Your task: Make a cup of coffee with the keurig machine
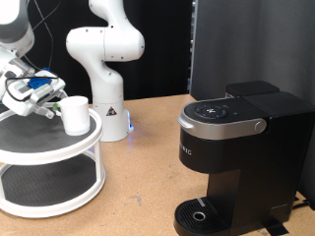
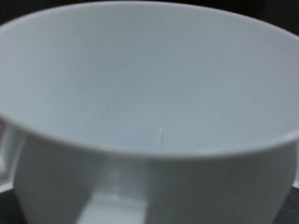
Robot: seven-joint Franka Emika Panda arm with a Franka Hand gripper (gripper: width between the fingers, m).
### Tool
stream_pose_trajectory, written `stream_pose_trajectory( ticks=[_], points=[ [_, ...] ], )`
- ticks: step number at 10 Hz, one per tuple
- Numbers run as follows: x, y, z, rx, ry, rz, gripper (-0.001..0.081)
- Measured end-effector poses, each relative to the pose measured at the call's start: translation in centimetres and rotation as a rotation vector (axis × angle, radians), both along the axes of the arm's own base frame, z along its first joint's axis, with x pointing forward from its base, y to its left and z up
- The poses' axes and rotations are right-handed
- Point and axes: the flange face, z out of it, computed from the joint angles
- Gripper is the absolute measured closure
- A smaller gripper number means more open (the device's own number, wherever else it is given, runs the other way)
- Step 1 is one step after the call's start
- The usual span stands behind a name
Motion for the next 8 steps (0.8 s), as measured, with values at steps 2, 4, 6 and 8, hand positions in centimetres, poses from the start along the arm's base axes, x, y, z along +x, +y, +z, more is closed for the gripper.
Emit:
stream_pose_trajectory(
  ticks=[2, 4, 6, 8],
  points=[
    [0.04, -0.04, -0.23, -0.001, 0.001, -0.004, -0.0002],
    [0.08, -0.02, -0.37, -0.001, 0.006, -0.004, 0.0011],
    [0.07, -0.01, -0.5, 0.0, 0.011, -0.003, 0.0365],
    [0.07, 0.03, -0.47, 0.004, 0.01, -0.001, 0.0502]
  ],
)
